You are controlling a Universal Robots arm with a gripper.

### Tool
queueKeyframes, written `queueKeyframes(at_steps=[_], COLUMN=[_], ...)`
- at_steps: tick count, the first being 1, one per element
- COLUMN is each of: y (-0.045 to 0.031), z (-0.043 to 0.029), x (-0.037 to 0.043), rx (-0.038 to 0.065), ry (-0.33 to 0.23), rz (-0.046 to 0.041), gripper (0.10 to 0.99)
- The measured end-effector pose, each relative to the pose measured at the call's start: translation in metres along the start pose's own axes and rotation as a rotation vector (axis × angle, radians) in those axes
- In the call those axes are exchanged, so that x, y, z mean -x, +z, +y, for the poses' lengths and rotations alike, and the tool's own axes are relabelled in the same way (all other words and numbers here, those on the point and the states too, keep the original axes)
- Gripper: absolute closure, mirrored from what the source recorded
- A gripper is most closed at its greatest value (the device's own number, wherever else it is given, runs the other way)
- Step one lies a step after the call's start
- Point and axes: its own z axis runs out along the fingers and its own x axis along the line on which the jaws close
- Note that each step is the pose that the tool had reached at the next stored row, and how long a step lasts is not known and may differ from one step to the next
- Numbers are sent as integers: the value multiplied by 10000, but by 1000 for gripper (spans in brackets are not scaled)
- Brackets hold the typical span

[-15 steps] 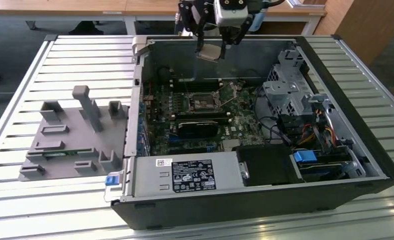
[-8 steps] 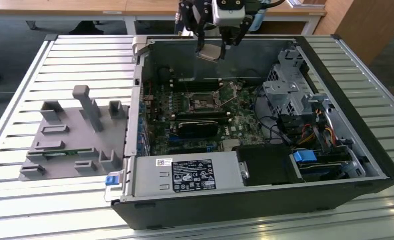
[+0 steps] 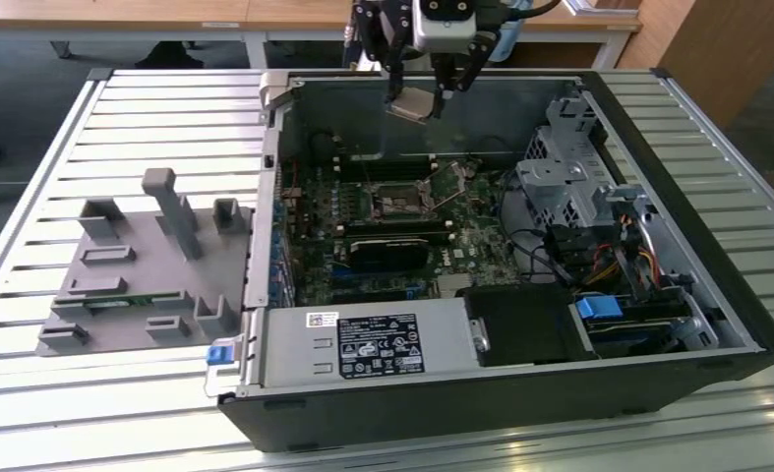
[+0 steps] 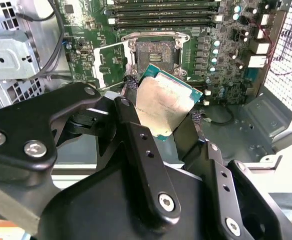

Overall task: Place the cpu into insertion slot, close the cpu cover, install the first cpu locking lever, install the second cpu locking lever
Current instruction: 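Place the cpu into insertion slot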

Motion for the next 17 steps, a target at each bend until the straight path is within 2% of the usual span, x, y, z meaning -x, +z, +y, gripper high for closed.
queueKeyframes(at_steps=[10,17], y=[9,16], z=[-1,-2], x=[0,0], rx=[17,39], ry=[824,2006], rz=[-73,-177], gripper=[545,545])
